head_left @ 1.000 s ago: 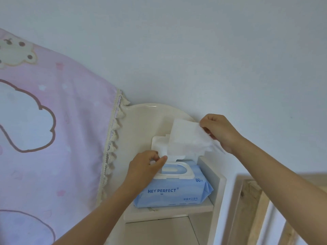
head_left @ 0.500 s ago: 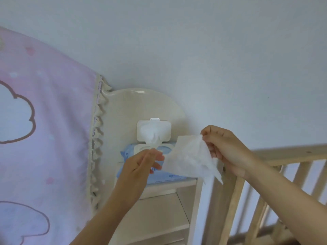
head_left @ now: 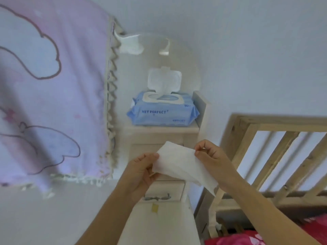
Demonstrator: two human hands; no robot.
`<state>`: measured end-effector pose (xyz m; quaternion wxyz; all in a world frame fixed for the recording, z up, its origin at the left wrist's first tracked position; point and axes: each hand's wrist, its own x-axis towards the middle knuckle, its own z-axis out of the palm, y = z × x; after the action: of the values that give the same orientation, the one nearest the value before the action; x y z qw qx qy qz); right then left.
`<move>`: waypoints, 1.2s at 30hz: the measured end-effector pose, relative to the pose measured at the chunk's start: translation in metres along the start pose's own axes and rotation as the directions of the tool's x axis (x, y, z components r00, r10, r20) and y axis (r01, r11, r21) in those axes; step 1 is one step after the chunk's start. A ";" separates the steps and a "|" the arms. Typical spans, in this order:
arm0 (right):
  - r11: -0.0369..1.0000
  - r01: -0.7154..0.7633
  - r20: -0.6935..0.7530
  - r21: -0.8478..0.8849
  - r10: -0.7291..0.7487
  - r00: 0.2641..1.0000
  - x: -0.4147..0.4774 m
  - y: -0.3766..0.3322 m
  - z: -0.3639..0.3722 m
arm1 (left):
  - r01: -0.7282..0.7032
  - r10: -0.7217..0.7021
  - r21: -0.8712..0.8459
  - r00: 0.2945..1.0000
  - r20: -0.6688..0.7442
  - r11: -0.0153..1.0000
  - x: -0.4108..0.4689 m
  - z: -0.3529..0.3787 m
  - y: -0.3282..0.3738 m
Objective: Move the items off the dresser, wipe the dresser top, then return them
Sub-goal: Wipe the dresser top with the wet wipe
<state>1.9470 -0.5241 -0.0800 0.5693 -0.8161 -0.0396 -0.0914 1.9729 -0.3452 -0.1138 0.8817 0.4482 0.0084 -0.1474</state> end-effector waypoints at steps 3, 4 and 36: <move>0.999 -0.025 0.053 -0.029 0.026 0.998 -0.020 0.031 -0.008 | -0.121 0.127 0.101 0.990 -0.054 0.987 -0.014 0.010 -0.023; 0.999 -0.052 0.076 -0.006 0.052 0.996 -0.028 0.042 -0.013 | -0.158 0.177 0.201 0.981 -0.078 0.967 -0.019 0.013 -0.032; 0.761 -0.545 0.306 0.352 0.457 0.835 -0.144 0.144 0.072 | 0.070 0.305 0.629 0.830 -0.467 0.774 -0.110 -0.069 -0.140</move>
<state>1.8372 -0.5011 -0.2651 0.7295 -0.6570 0.1045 0.1590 1.8383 -0.3409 -0.2494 0.6514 0.7353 0.1801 0.0498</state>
